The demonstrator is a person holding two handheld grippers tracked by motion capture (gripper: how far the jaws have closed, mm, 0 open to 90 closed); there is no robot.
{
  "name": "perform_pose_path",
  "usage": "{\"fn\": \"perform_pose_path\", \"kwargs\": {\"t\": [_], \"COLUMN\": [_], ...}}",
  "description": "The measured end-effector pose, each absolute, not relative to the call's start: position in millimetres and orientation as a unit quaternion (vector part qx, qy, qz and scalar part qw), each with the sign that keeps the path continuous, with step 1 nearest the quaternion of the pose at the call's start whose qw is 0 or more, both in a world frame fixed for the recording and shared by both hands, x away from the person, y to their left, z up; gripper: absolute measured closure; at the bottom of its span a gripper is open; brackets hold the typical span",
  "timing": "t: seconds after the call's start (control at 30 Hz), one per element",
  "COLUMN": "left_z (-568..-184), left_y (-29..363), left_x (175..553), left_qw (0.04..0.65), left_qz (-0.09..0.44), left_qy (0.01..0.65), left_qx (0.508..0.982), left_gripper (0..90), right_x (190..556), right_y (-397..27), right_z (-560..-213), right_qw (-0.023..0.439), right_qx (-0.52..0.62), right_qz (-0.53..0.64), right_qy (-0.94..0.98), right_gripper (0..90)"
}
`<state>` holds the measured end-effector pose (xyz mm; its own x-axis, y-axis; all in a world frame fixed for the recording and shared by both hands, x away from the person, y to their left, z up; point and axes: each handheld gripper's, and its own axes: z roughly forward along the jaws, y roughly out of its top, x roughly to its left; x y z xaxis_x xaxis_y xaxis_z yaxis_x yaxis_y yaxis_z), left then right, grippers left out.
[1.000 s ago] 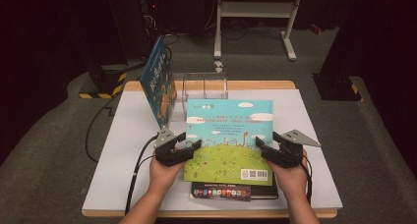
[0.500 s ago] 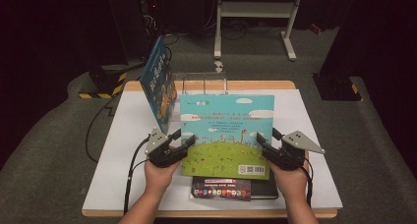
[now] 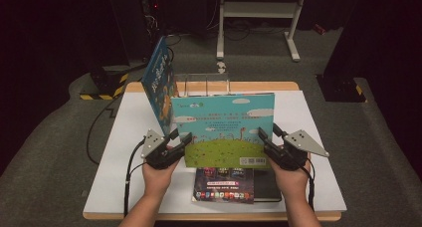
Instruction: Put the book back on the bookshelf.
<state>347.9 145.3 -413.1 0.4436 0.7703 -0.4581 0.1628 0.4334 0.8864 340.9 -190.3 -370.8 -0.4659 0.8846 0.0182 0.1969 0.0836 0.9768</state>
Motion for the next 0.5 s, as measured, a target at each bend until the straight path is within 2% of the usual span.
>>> {"fn": "perform_pose_path", "kwargs": {"t": [0.5], "left_z": [-409.3], "left_y": [147.8], "left_x": [352.0], "left_qw": [0.699], "left_qz": [0.229], "left_qy": [0.479], "left_qx": [0.479], "left_gripper": [54.4], "right_x": [344.7], "right_y": [-186.5], "right_z": [-368.1], "right_qw": [0.323], "right_qx": [0.402], "right_qz": [0.547], "right_qy": [0.660], "right_gripper": [55.5]}}
